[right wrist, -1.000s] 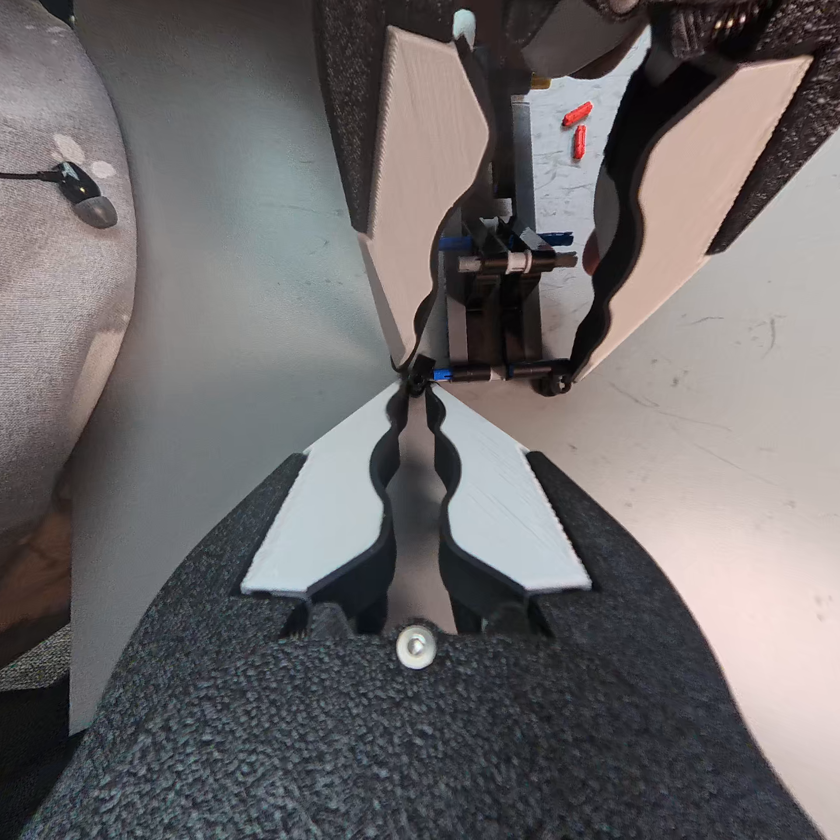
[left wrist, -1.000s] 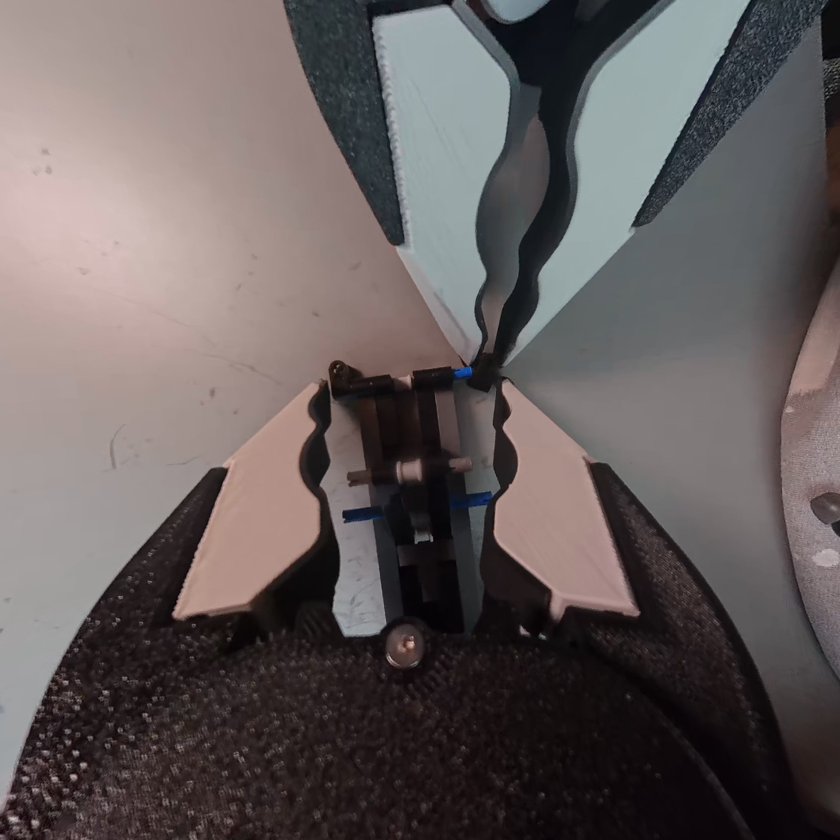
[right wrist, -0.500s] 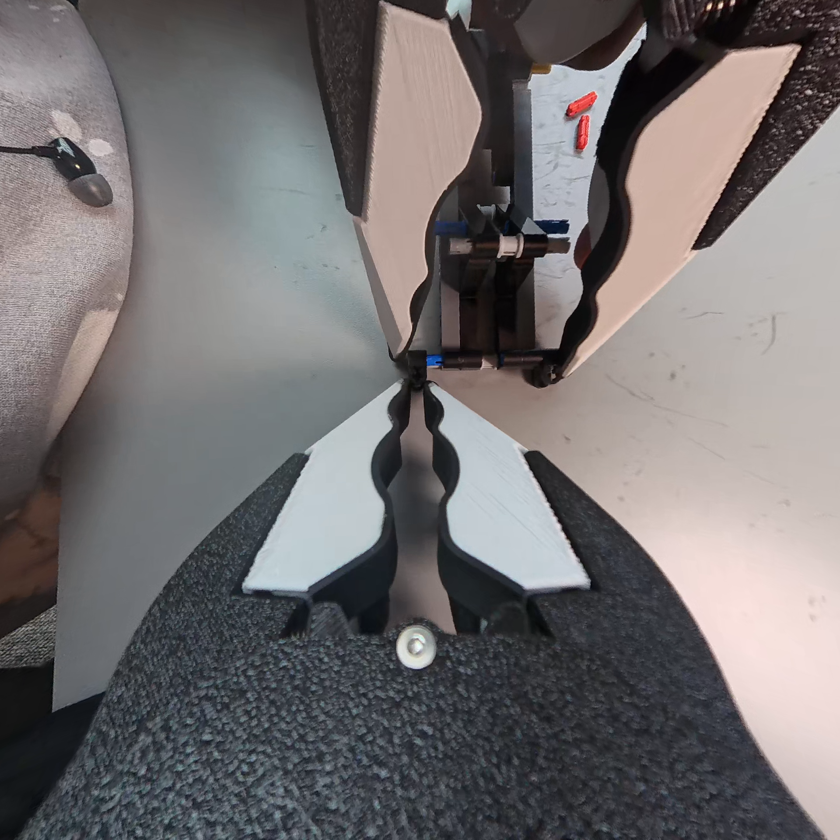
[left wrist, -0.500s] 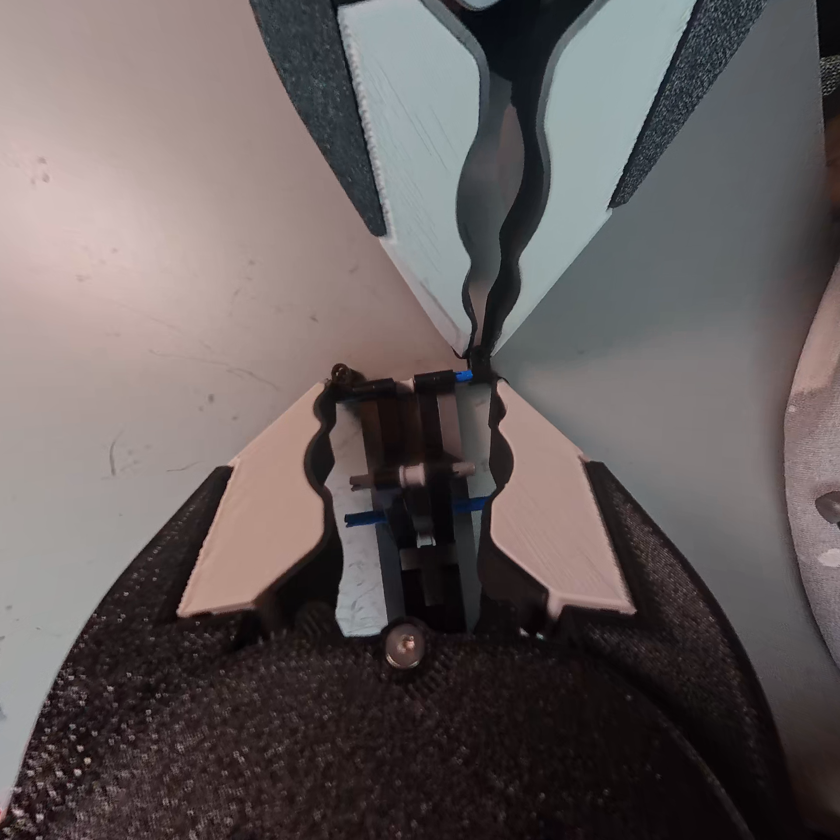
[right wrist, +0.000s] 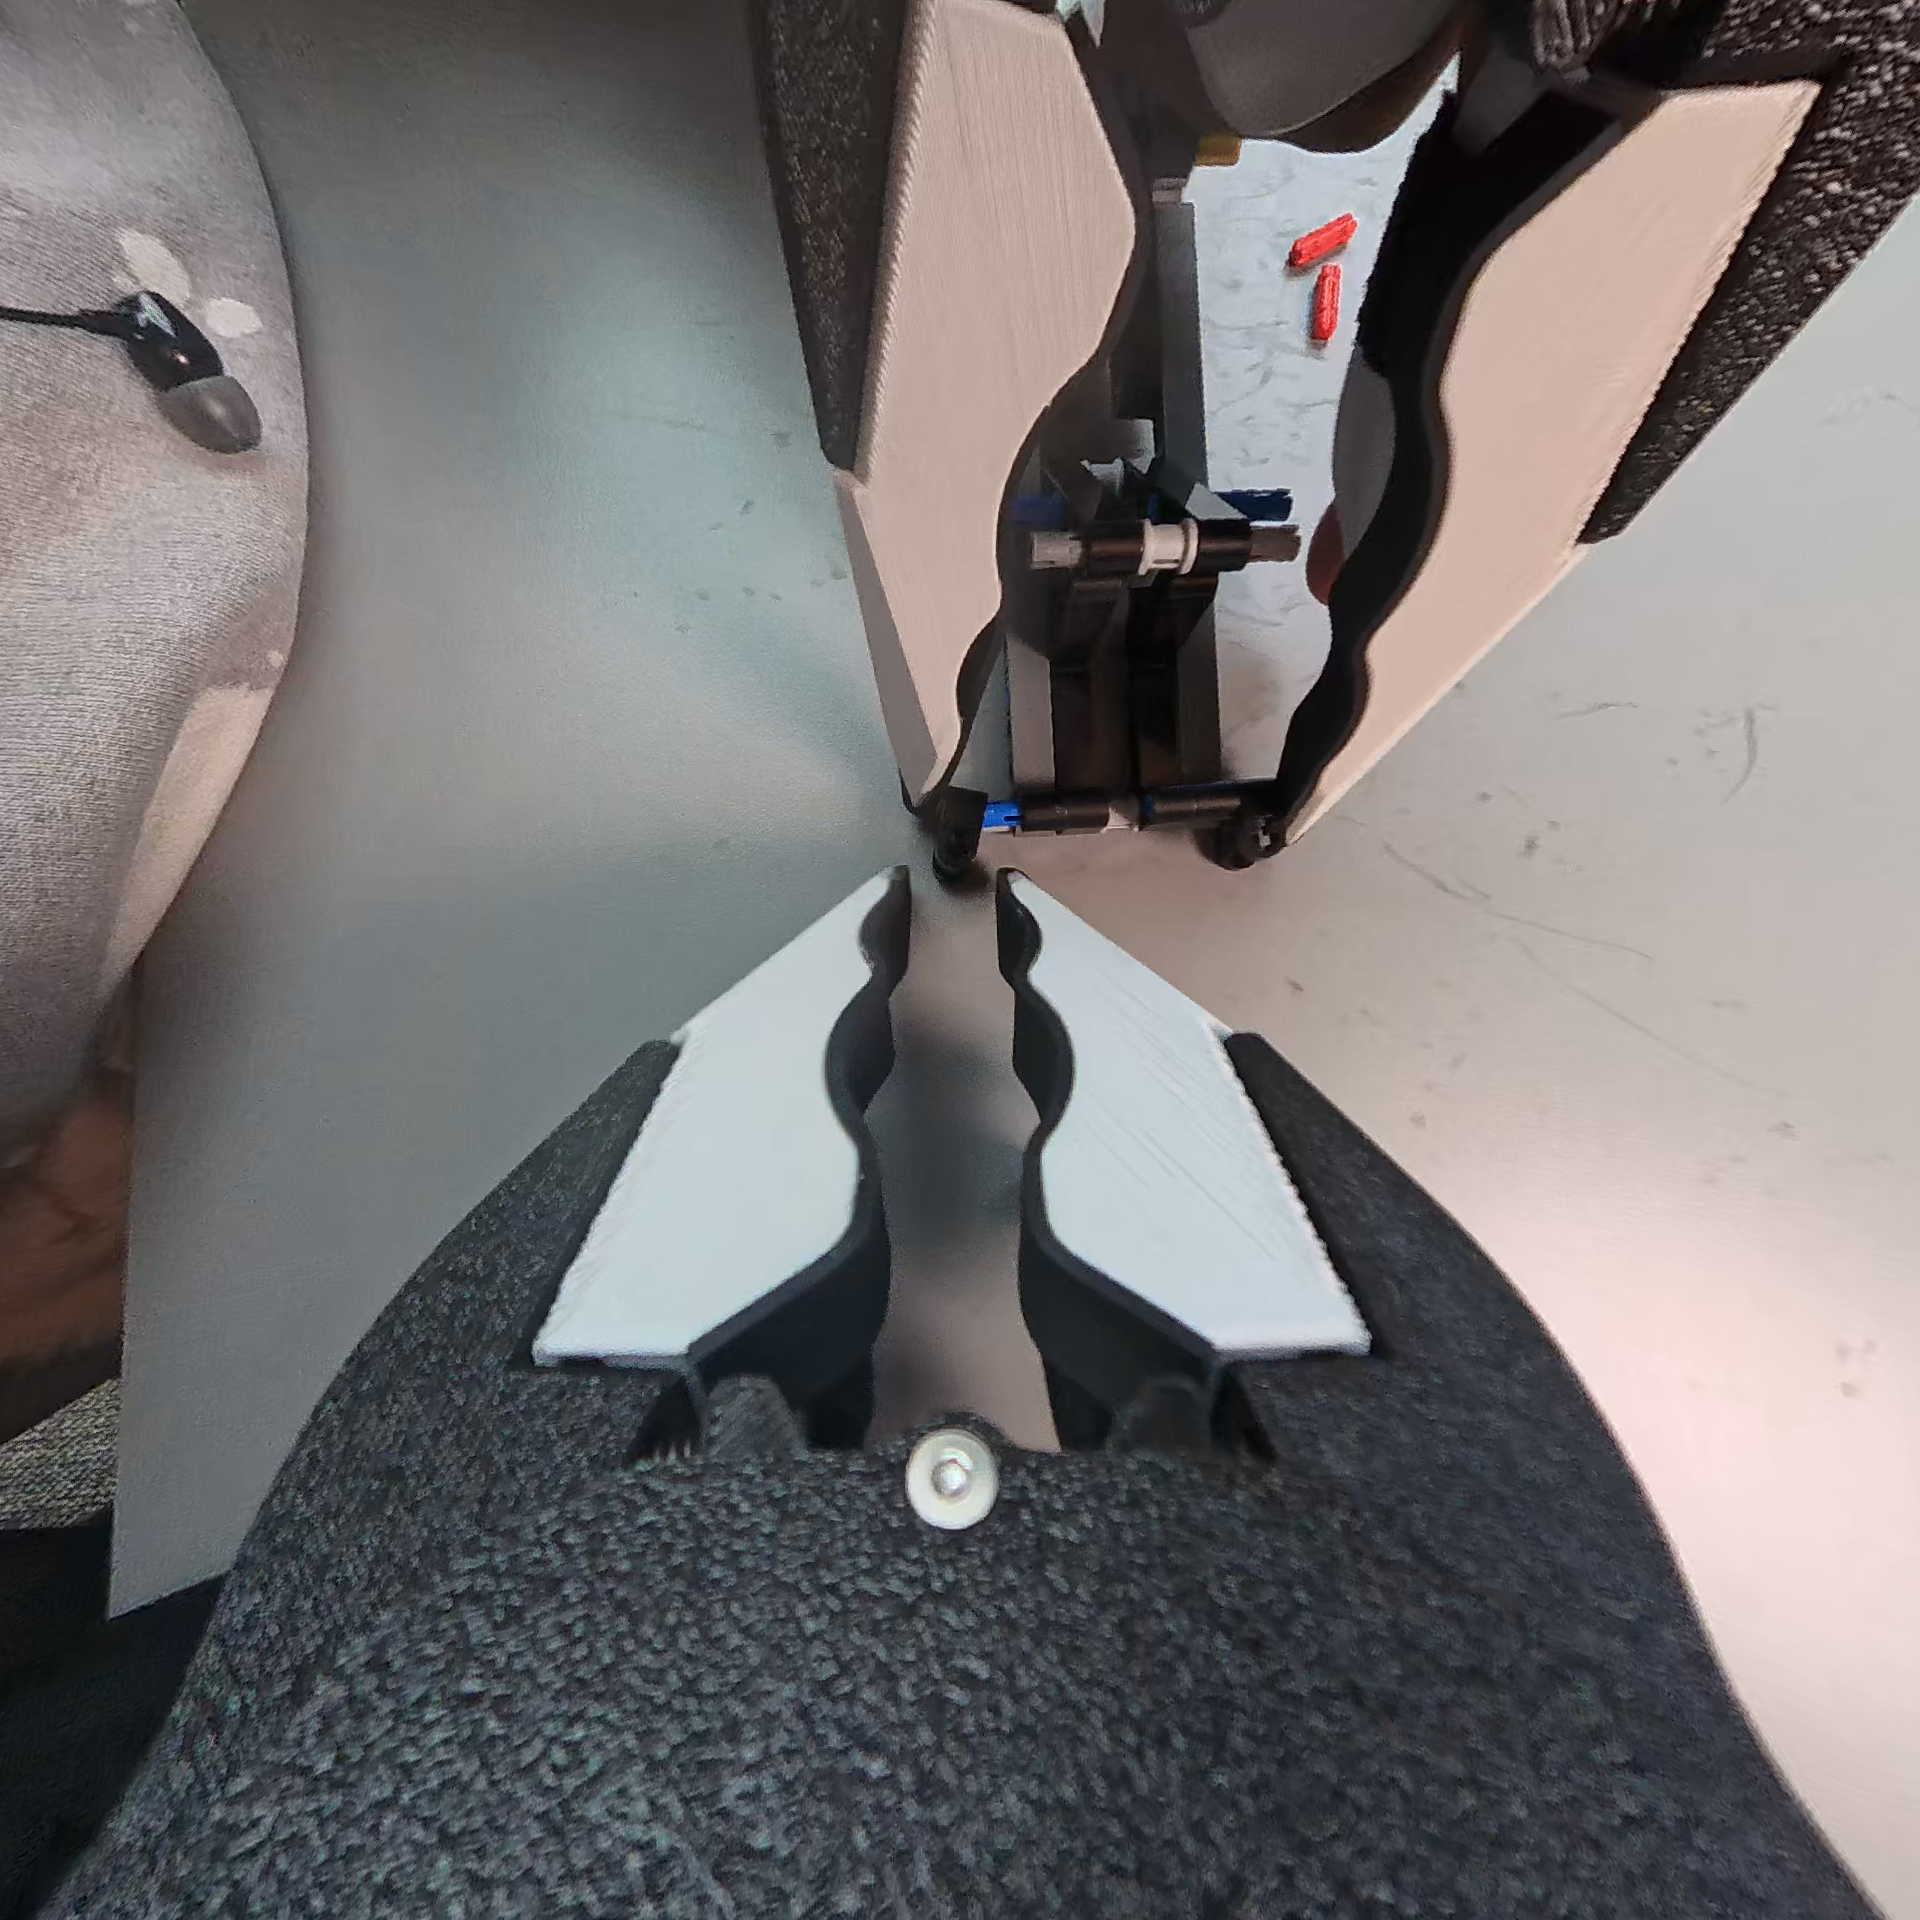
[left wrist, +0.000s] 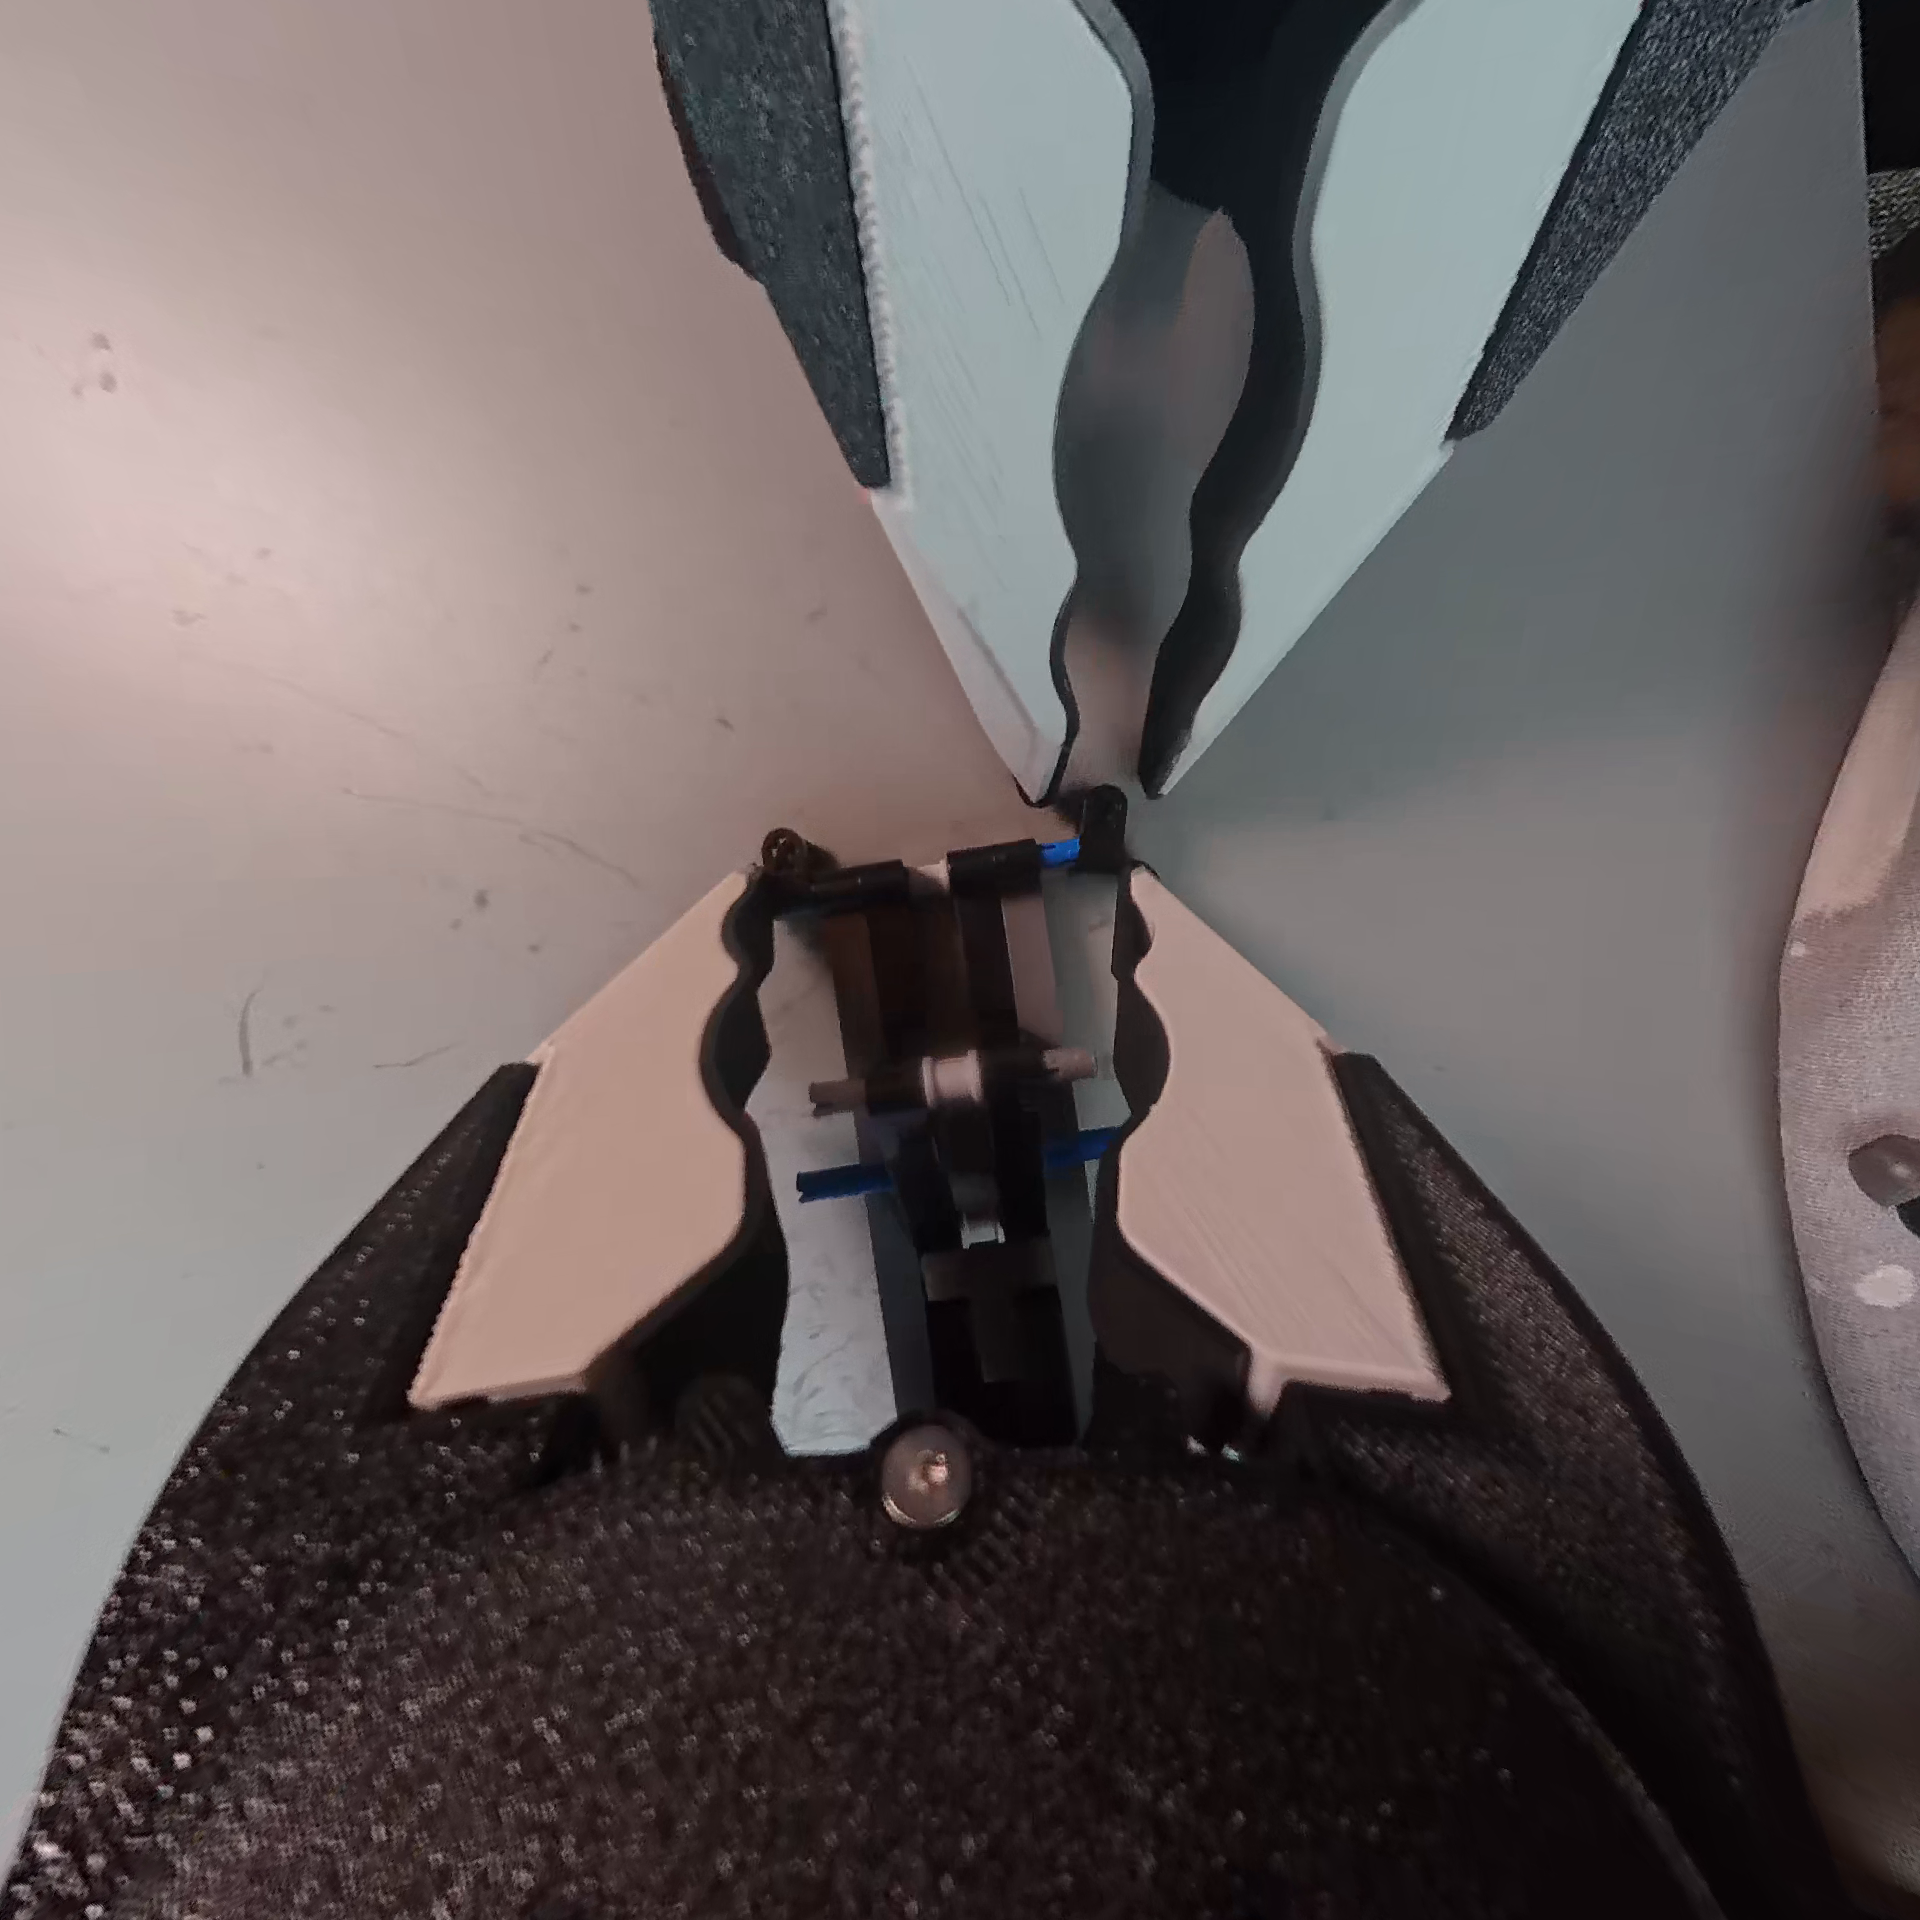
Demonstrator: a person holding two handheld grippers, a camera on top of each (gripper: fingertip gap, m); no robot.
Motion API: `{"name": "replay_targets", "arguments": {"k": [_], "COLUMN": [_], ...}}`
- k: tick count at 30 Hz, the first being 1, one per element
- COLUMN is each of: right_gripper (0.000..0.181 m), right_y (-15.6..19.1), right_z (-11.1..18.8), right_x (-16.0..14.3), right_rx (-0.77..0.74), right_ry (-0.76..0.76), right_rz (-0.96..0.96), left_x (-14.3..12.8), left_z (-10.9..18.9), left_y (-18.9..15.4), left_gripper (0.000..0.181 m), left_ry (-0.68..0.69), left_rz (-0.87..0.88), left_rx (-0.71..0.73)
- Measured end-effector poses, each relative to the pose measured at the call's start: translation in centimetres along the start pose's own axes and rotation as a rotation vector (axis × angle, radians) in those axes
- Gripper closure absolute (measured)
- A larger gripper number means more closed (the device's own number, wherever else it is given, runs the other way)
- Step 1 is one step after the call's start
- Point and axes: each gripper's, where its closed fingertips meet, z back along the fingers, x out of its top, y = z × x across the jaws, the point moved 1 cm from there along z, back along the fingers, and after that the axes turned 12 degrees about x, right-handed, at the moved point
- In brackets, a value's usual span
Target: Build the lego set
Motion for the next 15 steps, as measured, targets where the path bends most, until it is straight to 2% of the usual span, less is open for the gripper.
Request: {"name": "replay_targets", "arguments": {"k": [4, 7, 11, 15], "right_gripper": [0.165, 0.173, 0.174, 0.174], "right_y": [0.08, -0.11, -0.05, 0.06], "right_z": [0.03, -0.29, -0.38, -0.44], "right_x": [0.73, 0.57, 0.54, 0.53], "right_rx": [0.006, 0.002, 0.013, 0.030], "right_ry": [-0.034, -0.017, -0.014, -0.015], "right_rz": [-0.004, -0.014, -0.013, 0.000], "left_x": [-0.02, -0.02, -0.04, 0.09], "left_z": [0.01, 0.01, -0.01, 0.16], "left_y": [0.01, 0.01, -0.05, -0.36], "left_gripper": [0.114, 0.114, 0.113, 0.110], "left_ry": [0.001, 0.000, -0.003, -0.010], "left_rz": [-0.002, -0.001, -0.010, 0.006], "left_rx": [-0.002, -0.002, -0.003, -0.044]}}
